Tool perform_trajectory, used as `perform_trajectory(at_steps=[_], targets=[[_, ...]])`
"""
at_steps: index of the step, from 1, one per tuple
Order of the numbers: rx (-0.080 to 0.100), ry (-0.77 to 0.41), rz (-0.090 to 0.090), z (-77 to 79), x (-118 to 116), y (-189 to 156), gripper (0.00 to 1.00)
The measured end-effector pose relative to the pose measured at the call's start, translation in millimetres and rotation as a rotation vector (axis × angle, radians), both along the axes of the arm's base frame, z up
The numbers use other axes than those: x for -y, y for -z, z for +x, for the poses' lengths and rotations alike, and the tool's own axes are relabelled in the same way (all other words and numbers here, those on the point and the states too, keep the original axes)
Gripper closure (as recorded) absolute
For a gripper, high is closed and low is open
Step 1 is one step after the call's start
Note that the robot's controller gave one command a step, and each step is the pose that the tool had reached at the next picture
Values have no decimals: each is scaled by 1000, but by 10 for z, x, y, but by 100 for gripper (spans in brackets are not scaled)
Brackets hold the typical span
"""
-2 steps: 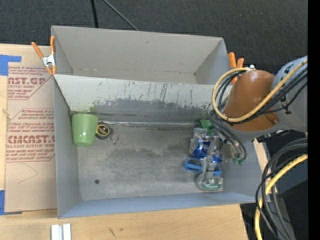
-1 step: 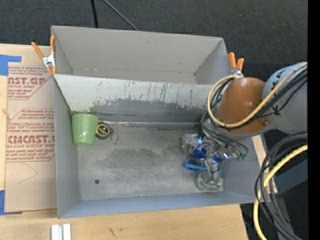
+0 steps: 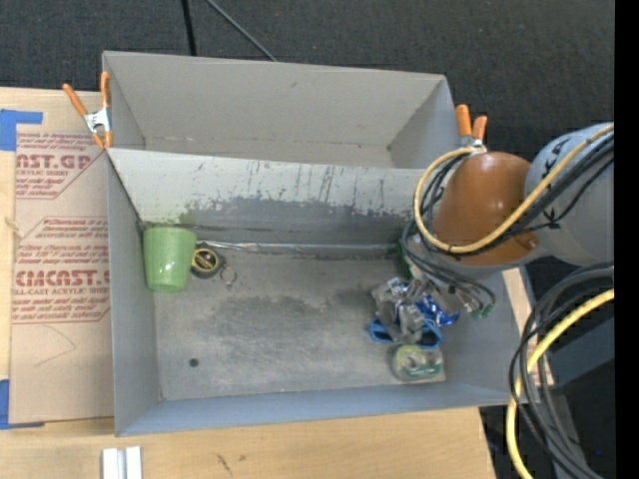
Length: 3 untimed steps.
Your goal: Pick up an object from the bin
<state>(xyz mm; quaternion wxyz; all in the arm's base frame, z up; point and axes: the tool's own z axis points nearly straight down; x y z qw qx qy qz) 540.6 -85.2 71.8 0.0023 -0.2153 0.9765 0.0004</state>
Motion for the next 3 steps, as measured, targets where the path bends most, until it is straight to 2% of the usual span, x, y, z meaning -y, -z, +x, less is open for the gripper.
perform_trajectory(at_steps=[1,2,3], targets=[[3,0,0,4,0,2,0],[0,0,0,-2,5,3,100],[13,0,0,31,-2,-16,0]])
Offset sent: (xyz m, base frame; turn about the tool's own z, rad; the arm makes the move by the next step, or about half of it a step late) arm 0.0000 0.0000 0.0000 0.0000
